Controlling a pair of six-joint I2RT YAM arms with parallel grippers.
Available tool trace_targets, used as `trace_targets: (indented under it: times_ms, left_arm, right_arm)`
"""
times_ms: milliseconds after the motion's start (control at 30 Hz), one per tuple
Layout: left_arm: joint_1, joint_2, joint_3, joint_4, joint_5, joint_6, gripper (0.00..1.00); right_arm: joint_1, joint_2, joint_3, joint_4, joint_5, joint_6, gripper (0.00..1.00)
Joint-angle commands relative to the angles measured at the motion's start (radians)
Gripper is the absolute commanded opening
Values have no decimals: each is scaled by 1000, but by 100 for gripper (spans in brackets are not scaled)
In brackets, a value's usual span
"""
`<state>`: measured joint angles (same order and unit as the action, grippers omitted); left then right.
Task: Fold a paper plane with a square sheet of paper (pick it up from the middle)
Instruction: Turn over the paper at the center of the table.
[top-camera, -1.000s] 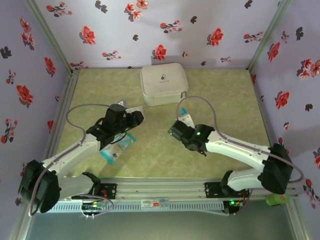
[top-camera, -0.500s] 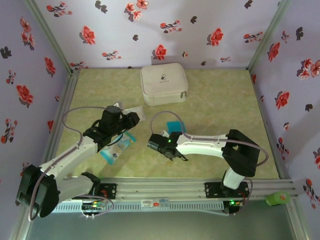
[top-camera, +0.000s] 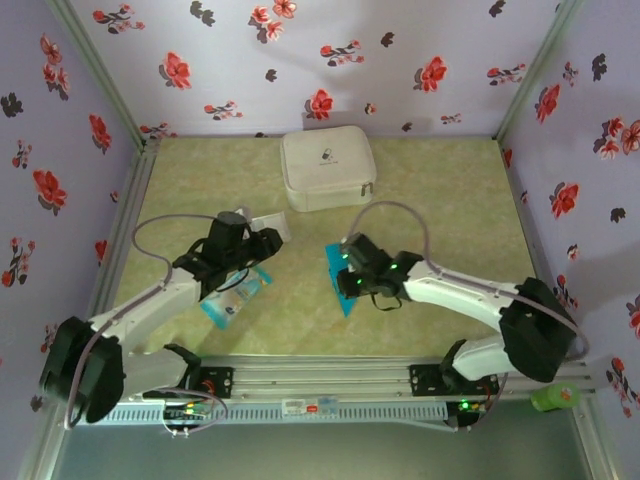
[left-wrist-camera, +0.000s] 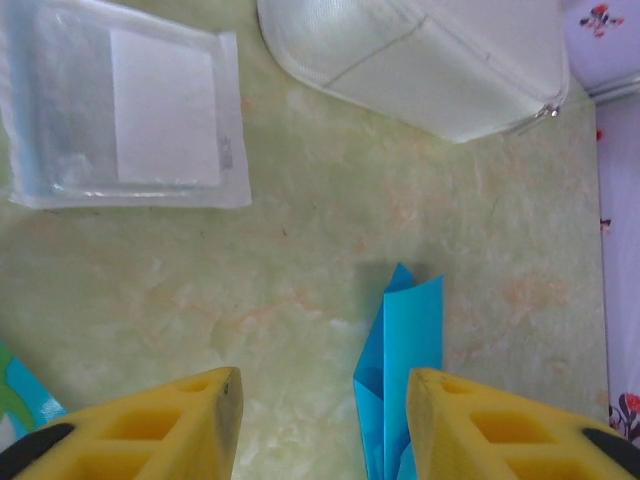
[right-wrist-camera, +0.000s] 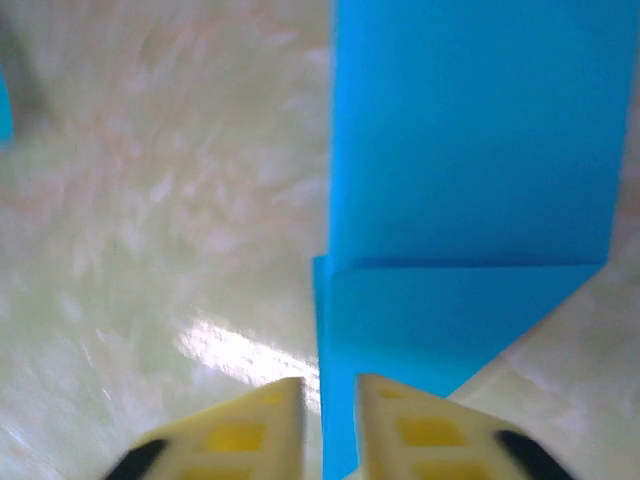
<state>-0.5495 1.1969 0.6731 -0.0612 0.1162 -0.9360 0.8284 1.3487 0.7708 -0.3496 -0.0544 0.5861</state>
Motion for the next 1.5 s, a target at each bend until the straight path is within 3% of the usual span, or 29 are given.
trace_targets:
  times_ms: [0, 200, 400, 767, 867, 1300, 1467]
  left_arm:
    - [6, 55, 26, 39, 91, -19, 45]
    - [-10, 127, 54, 66, 154, -17, 41]
    - [-26, 193, 84, 84, 213, -17, 40]
    - [-88, 368, 155, 224, 356, -55, 25]
    - [-108, 432, 193, 247, 387, -74, 16]
    - [-170, 665, 338, 195, 411, -56, 14]
    - [-167, 728, 330, 250, 435, -75, 14]
  right_arm:
    - [-107, -18, -104, 211, -197, 216, 11]
    - [-156, 38, -167, 343, -299, 282, 5]
    - [-158, 143, -163, 353, -298, 296, 4]
    - [-154, 199, -202, 357, -283, 352, 5]
    - [-148, 191, -202, 354, -278, 365, 4]
    - [-121, 177, -206, 379, -229, 451, 5]
    - [-120, 169, -267, 572, -288, 522, 9]
